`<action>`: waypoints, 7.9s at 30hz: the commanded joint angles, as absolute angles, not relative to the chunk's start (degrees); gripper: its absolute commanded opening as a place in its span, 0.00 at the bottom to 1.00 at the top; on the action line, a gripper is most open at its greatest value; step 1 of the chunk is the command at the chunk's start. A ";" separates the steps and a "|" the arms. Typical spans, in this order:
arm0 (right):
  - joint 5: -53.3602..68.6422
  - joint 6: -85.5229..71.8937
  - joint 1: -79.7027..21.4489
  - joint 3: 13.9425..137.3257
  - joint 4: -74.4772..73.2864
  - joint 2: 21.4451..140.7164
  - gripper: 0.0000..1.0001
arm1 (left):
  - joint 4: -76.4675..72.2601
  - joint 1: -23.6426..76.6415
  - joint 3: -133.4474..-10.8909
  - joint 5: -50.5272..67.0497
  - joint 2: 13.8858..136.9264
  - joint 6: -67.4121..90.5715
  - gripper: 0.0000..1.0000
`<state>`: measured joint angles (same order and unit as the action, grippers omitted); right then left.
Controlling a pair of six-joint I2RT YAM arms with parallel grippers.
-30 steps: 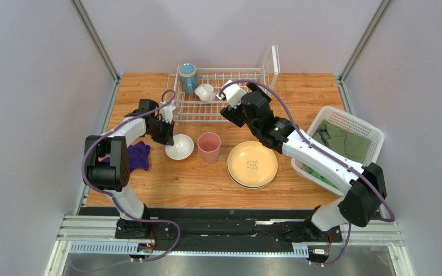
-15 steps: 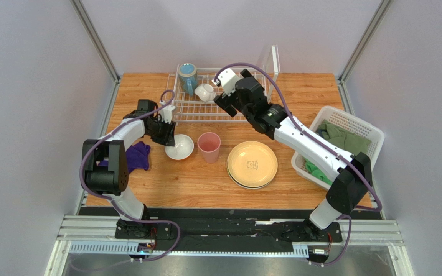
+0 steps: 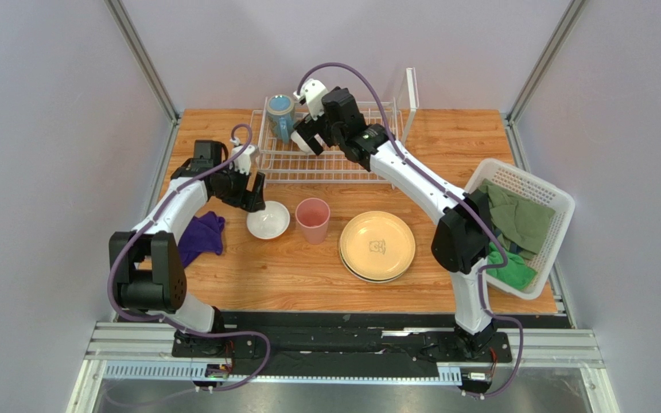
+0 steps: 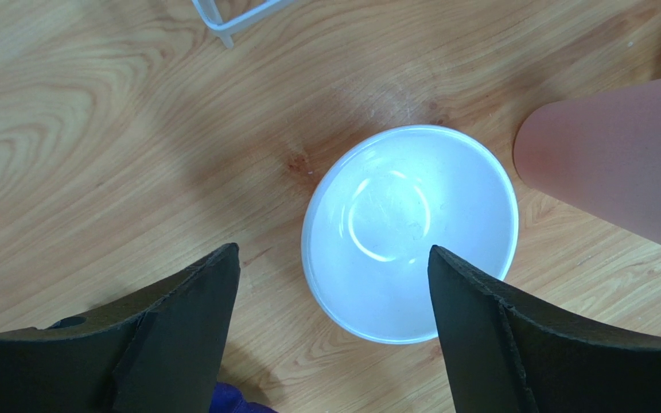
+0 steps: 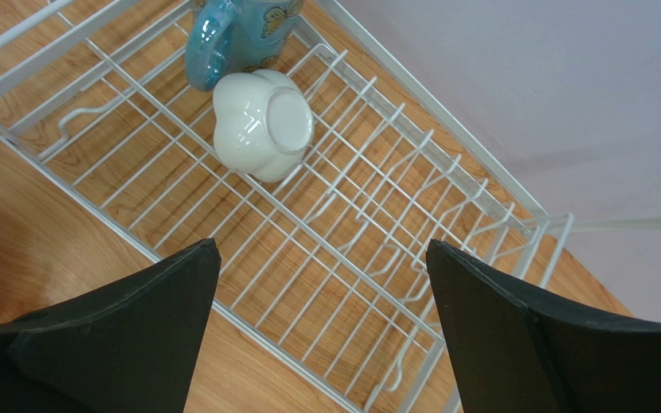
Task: Unload the mixed dishes from the dish rack
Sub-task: Place the bowl at the center of the board, then pick up the bowl from the dish rack, then place the bowl at the center of the board.
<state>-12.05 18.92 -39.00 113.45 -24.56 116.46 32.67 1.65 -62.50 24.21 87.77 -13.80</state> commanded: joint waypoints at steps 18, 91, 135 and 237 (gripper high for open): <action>-4.40 16.35 -38.15 130.25 -24.52 134.12 0.99 | 33.13 0.35 -66.45 23.29 79.72 -13.80 0.93; -11.16 22.85 -38.50 140.45 -14.85 147.84 0.60 | 32.52 -4.22 -68.38 24.34 84.64 -13.27 0.91; -14.76 19.86 -40.34 139.92 -17.31 139.75 0.47 | 34.54 -4.22 -69.43 26.10 82.00 -12.57 0.91; 30.49 -9.32 -33.22 127.88 -35.07 115.58 0.24 | -8.43 9.14 -62.67 41.40 76.99 -14.33 0.74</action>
